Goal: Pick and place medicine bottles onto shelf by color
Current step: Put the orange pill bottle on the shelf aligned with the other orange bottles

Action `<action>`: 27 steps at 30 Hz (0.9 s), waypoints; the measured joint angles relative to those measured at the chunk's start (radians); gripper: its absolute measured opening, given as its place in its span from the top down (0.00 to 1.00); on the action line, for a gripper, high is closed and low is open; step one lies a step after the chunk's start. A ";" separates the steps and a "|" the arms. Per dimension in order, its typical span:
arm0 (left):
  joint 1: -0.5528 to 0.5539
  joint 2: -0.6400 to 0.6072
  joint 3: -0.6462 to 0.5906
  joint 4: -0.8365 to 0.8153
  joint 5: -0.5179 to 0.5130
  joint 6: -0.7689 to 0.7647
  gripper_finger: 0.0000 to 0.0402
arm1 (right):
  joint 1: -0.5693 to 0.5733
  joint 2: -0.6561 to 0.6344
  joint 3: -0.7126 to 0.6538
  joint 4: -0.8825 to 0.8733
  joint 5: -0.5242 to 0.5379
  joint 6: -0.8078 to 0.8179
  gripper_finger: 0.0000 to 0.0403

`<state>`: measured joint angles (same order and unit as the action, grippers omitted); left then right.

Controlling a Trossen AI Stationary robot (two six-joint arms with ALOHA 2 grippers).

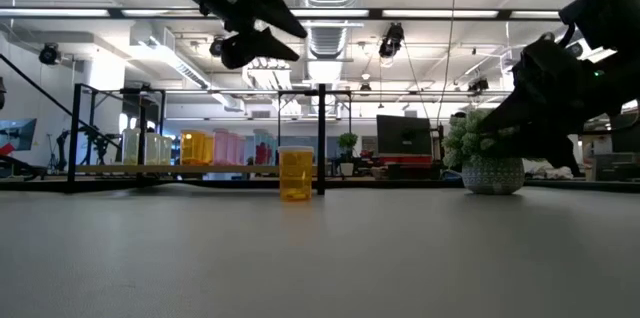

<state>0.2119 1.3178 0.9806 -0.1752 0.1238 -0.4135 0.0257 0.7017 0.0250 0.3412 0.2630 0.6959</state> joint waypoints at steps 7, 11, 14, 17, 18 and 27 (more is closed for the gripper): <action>-0.012 0.000 -0.063 -0.001 0.001 0.020 0.53 | 0.000 0.000 0.000 0.000 0.000 -0.007 0.35; -0.035 0.004 -0.088 0.000 0.002 0.131 0.53 | 0.000 0.000 0.000 0.000 0.000 -0.007 0.35; -0.054 0.004 -0.100 0.014 0.001 0.246 0.53 | 0.000 0.000 0.000 0.000 0.000 -0.007 0.35; -0.076 0.004 -0.114 0.045 -0.003 0.367 0.53 | 0.000 0.000 0.000 0.000 0.000 -0.007 0.35; -0.086 0.004 -0.117 0.060 -0.005 0.403 0.53 | 0.000 0.000 0.000 0.000 0.000 -0.007 0.35; -0.163 0.004 -0.123 0.123 -0.183 0.476 0.53 | 0.000 0.000 0.000 0.000 0.000 -0.007 0.35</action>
<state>0.0492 1.3220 0.8574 -0.0520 -0.0588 0.0624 0.0261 0.7017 0.0250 0.3408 0.2630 0.6888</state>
